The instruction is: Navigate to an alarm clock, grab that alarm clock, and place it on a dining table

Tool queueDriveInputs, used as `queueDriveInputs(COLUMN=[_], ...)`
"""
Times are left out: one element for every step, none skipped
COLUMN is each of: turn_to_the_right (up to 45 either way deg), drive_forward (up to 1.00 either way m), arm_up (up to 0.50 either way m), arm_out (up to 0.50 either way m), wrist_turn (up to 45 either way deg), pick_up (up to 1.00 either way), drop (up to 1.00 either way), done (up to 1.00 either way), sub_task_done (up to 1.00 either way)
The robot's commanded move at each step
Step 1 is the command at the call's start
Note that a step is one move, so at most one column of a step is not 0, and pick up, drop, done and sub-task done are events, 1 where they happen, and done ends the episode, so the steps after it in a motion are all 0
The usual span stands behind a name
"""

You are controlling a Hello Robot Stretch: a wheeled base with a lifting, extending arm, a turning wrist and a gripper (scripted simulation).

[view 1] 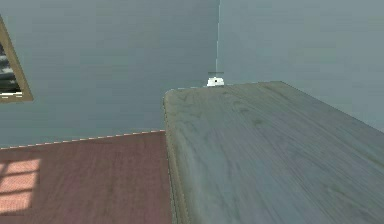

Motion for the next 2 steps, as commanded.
queueDriveInputs(turn_to_the_right=[0.0,0.0], drive_forward=[0.0,0.0], arm_up=[0.0,0.0], arm_out=[0.0,0.0], wrist_turn=[-45.0,-45.0], pick_up=[0.0,0.0], drop=[0.0,0.0], done=[0.0,0.0], sub_task_done=[0.0,0.0])
